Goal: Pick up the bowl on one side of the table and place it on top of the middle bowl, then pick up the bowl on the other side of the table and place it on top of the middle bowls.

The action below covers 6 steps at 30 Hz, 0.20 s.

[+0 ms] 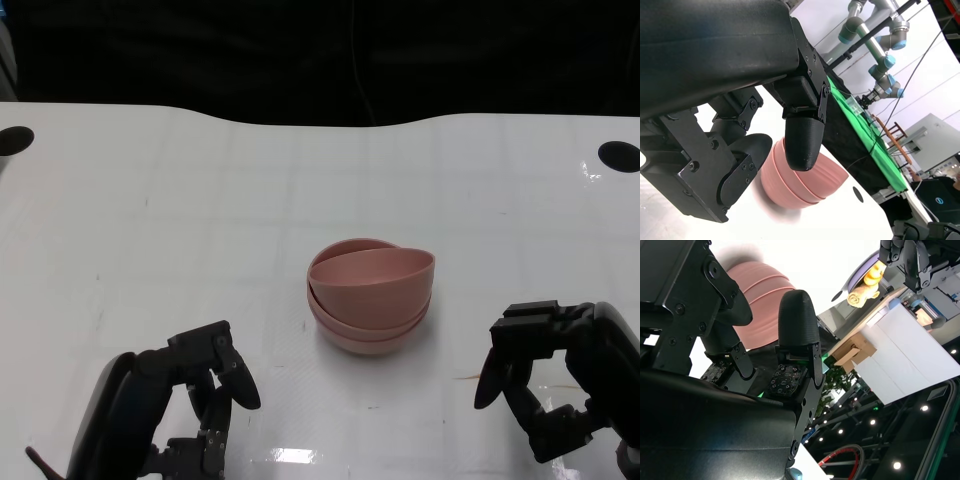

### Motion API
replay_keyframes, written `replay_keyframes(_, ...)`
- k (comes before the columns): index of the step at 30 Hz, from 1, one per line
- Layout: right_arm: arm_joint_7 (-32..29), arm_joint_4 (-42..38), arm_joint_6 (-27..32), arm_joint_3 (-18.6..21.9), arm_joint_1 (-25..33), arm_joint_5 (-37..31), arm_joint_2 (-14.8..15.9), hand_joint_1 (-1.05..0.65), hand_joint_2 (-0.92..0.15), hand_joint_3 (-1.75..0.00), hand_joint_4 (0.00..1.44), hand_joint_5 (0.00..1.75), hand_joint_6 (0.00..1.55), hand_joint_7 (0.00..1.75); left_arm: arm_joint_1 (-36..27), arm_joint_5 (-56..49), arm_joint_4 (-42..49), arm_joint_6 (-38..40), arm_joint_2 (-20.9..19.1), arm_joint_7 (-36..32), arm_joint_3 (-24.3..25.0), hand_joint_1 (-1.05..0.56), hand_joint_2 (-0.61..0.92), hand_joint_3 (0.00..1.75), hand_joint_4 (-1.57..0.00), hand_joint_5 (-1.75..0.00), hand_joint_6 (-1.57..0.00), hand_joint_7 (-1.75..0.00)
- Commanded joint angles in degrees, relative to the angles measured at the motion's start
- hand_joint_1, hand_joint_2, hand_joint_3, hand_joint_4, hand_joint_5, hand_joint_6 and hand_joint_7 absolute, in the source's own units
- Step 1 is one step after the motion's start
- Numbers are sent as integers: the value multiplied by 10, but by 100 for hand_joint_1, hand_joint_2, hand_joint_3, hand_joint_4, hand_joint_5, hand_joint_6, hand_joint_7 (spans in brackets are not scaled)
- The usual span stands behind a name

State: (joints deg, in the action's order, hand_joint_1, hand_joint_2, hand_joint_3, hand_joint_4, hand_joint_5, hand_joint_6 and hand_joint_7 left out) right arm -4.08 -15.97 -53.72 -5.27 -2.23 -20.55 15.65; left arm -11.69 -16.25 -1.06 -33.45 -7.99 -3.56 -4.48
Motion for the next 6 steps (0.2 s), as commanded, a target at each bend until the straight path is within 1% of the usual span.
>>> replay_keyframes(1, 3, 1, 2, 2, -6, 2, 4, 27, 3, -175, 109, 165, 108, 130, 3, 1, 7, -9, -9, 0, 5, 1, 26, 159, -93, -173, -83, -154)
replay_keyframes(6, 10, -10, -10, -3, -10, 9, 8, 25, 1, -175, 106, 166, 104, 132, 3, 7, 14, -14, -10, 2, 5, 1, 26, 158, -91, -172, -82, -155)
